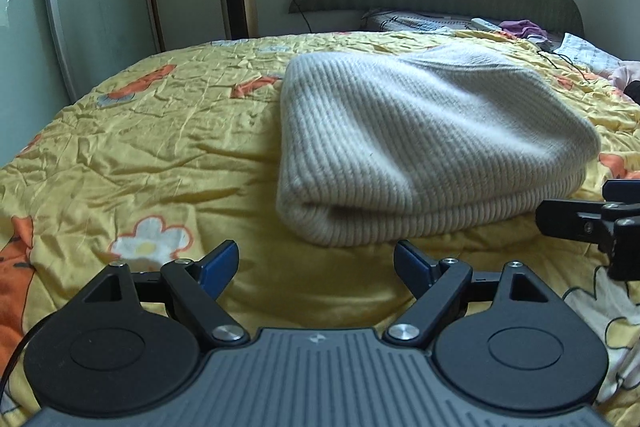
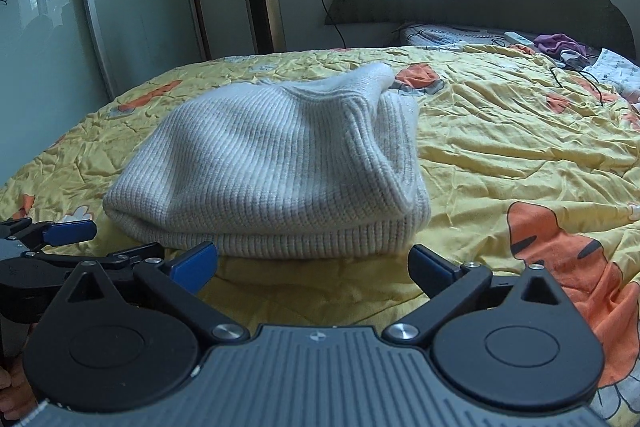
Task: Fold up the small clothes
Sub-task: 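Pull both open grippers back from the folded cardigan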
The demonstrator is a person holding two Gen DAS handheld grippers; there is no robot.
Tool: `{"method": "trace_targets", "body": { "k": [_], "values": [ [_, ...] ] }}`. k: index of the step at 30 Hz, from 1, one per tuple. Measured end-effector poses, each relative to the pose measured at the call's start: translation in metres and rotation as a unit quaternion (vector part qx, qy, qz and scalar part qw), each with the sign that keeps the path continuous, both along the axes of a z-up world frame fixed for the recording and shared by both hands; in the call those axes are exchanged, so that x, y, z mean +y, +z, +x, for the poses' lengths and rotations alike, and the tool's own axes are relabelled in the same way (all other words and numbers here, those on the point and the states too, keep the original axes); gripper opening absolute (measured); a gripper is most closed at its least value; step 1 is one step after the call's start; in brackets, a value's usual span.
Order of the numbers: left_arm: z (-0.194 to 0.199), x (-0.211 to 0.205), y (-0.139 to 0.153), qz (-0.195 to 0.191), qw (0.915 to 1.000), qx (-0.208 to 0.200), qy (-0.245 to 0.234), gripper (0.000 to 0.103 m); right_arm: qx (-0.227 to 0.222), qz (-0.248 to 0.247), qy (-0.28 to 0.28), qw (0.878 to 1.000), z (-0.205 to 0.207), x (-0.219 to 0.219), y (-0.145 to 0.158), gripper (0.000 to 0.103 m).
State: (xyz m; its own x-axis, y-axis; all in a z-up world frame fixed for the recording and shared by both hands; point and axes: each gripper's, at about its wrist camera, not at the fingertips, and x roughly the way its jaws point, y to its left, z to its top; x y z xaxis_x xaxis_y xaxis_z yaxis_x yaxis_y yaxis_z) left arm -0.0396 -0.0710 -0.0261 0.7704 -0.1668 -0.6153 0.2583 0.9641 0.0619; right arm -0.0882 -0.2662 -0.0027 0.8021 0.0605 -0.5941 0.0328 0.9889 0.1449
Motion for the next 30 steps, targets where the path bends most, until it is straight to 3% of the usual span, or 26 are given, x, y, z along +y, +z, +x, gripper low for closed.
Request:
{"method": "trace_targets", "body": {
  "k": [12,24,30],
  "values": [
    [-0.003,0.004,-0.008,-0.001,0.9997,0.008,0.021,0.085,0.024,-0.018,0.009,1.0,-0.002,0.004,-0.011,0.103],
    [-0.001,0.006,-0.012,-0.007,0.9991,0.01,0.04,0.096,0.04,-0.02,-0.011,0.999,0.001,0.0,-0.028,0.103],
    [0.002,0.009,-0.013,-0.014,0.9984,0.021,0.051,0.103,0.037,-0.044,-0.02,0.998,0.002,0.005,-0.032,0.103]
  ]
}}
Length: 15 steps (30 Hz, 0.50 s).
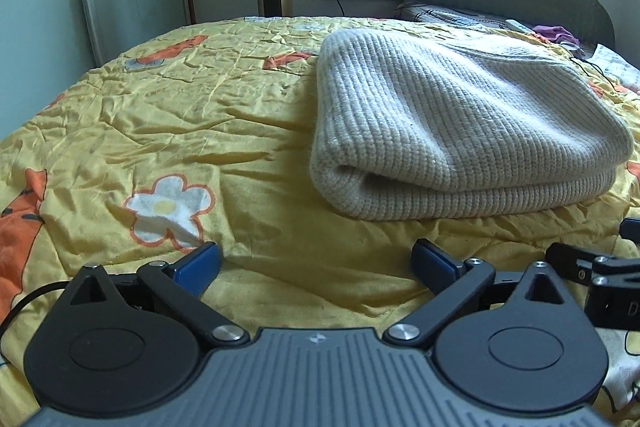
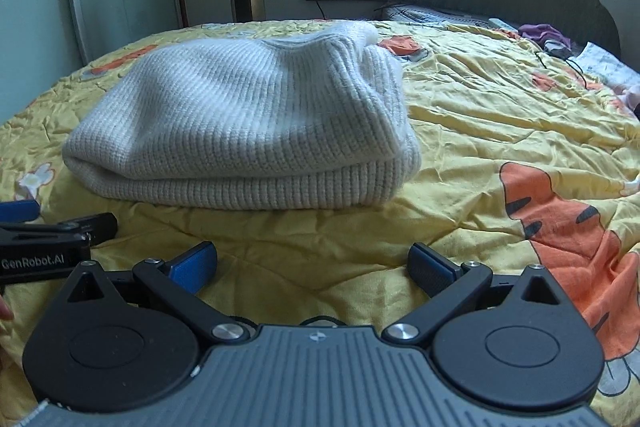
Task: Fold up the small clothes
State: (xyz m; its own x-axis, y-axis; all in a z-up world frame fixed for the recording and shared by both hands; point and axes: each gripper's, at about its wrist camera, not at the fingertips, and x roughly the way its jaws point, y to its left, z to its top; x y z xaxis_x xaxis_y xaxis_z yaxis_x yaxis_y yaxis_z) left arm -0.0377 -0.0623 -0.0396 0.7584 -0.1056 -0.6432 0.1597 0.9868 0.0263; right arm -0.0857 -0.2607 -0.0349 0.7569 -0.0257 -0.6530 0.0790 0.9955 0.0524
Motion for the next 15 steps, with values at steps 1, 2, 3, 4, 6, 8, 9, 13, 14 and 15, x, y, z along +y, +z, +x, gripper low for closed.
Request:
{"method": "trace_targets", "body": {
  "k": [1,2,3,4,6,8,9,13,14,15],
  "values": [
    [-0.0003,-0.0001,0.0,0.001,1.0,0.0,0.0,0.103,0.001,-0.005,0.0,1.0,0.0,0.0013,-0.0002,0.103],
    [-0.0002,0.0001,0.0,0.001,1.0,0.0,0.0,0.103,0.002,-0.009,0.001,1.0,-0.0001,0.0024,-0.0004,0.103],
    [-0.0002,0.0002,0.0,0.0,1.0,0.0,0.0,0.103,0.002,-0.014,0.0,1.0,-0.0004,0.0039,-0.0004,0.103],
    [-0.0005,-0.0001,0.0,0.0,1.0,0.0,0.0,0.103,0.002,-0.018,0.0,1.0,-0.0007,0.005,-0.0002,0.103],
    [-0.0008,0.0001,0.0003,-0.002,1.0,0.002,-0.001,0.103,0.006,-0.018,-0.003,1.0,0.0002,0.0054,0.0006,0.103],
    [-0.0014,0.0,0.0005,-0.001,1.0,0.002,-0.002,0.103,0.006,-0.016,-0.004,1.0,0.0003,0.0049,0.0011,0.103],
    [-0.0014,0.0,0.0006,-0.001,1.0,0.003,-0.002,0.103,0.005,-0.014,-0.003,1.0,-0.0006,0.0046,0.0007,0.103],
    [-0.0013,0.0002,0.0004,-0.001,1.0,0.003,-0.003,0.103,-0.004,-0.01,-0.003,1.0,-0.0019,0.0039,-0.0014,0.103],
    [-0.0012,0.0004,0.0003,-0.001,1.0,0.003,-0.004,0.103,-0.005,-0.012,-0.003,1.0,-0.0021,0.0048,-0.0015,0.103],
    [-0.0012,0.0007,0.0005,-0.002,1.0,0.004,-0.005,0.103,-0.005,-0.013,-0.004,1.0,-0.0024,0.0053,-0.0015,0.103]
  ]
}}
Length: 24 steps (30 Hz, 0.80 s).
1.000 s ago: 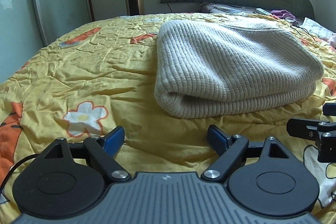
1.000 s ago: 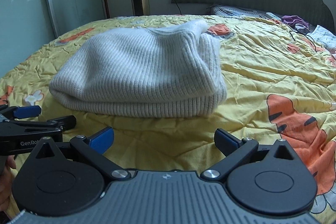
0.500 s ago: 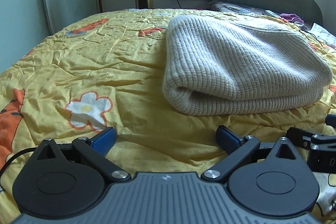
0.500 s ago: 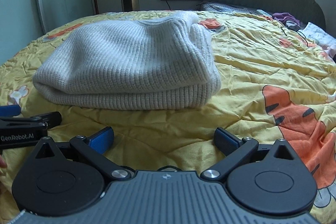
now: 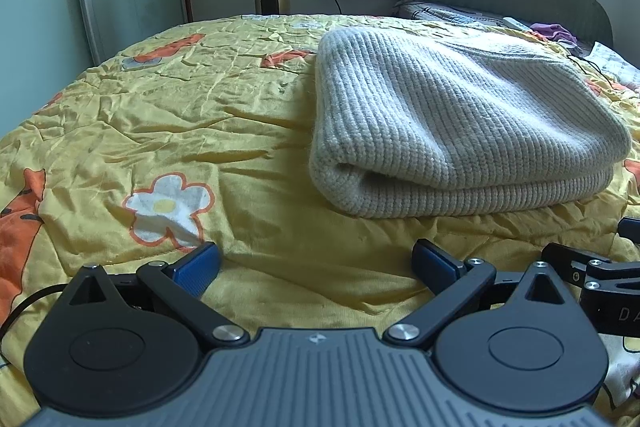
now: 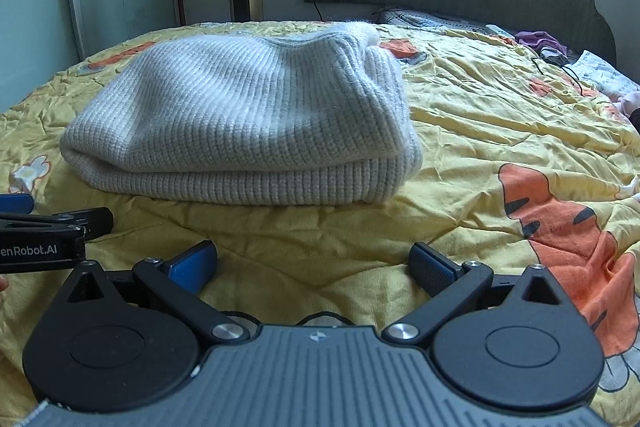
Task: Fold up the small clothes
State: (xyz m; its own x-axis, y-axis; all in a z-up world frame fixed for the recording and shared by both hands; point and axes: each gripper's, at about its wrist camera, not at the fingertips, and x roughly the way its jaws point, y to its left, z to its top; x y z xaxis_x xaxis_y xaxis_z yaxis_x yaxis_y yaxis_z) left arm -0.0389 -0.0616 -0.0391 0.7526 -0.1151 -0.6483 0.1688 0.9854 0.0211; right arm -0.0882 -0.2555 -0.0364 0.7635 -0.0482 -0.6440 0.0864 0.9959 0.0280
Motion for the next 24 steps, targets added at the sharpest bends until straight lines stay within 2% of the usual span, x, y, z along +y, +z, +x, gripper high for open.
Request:
{"method": "trace_targets", "body": {
  "k": [3,10,15,24],
  "values": [
    [-0.002,0.003,0.001,-0.007,1.0,0.001,-0.004,0.103,0.0,0.0,-0.001,1.0,-0.001,0.001,0.0,0.103],
    [-0.009,0.002,0.005,0.002,1.0,-0.004,-0.004,0.103,0.011,-0.002,-0.004,1.0,-0.004,0.004,0.005,0.103],
    [-0.008,0.005,0.009,-0.011,0.9999,0.01,-0.003,0.103,0.013,-0.003,0.009,1.0,-0.011,0.01,0.012,0.103],
    [-0.012,0.008,0.015,-0.009,0.9999,0.014,0.001,0.103,0.0,-0.006,0.018,1.0,-0.017,0.017,0.027,0.103]
  ]
}}
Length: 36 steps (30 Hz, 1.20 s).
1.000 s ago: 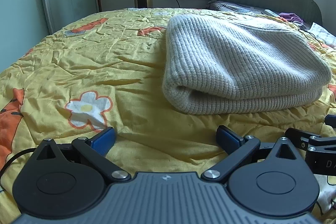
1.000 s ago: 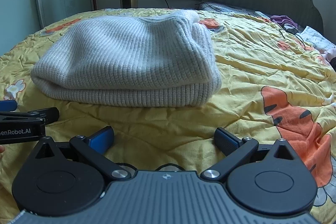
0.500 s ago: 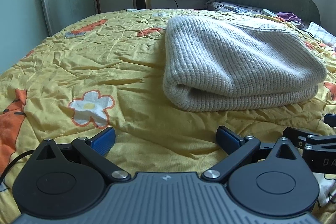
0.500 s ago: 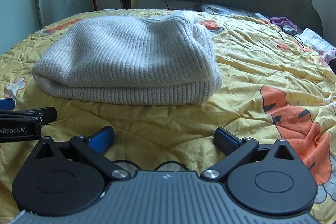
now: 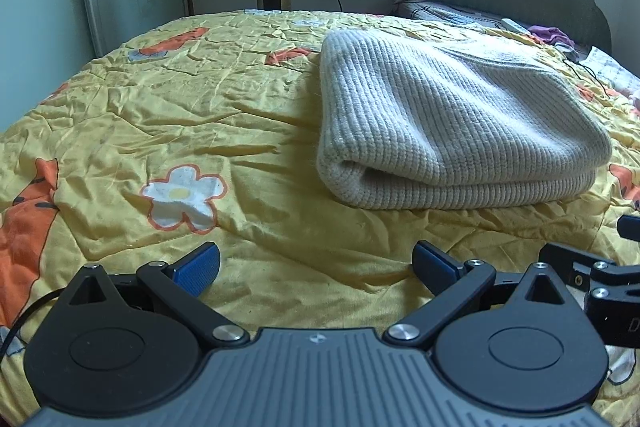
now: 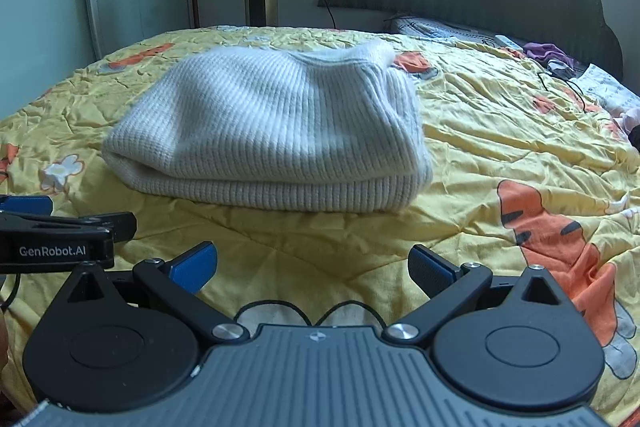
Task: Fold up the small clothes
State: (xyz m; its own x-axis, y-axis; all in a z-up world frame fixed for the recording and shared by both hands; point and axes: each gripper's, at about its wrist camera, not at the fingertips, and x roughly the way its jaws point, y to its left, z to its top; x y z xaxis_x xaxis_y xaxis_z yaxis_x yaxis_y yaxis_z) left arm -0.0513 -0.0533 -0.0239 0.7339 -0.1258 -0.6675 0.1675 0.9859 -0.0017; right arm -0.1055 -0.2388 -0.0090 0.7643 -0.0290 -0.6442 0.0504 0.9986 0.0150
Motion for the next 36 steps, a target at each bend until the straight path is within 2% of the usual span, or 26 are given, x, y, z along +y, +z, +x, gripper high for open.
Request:
{"method": "trace_targets", "body": {
  "k": [13,22,30,36],
  "values": [
    [0.001,0.005,0.002,0.006,1.0,0.002,0.005,0.103,0.001,0.019,-0.012,1.0,-0.002,-0.007,0.002,0.103],
    [0.001,0.001,-0.004,0.017,0.9998,-0.003,0.002,0.103,0.003,0.01,-0.002,1.0,-0.001,-0.005,-0.001,0.103],
    [0.002,0.004,-0.014,0.01,0.9998,-0.016,0.005,0.103,0.012,0.012,-0.027,0.999,0.023,-0.014,-0.025,0.103],
    [0.001,0.004,-0.014,0.008,0.9998,-0.019,0.006,0.103,-0.003,0.007,-0.023,1.0,0.02,-0.013,-0.029,0.103]
  ]
}}
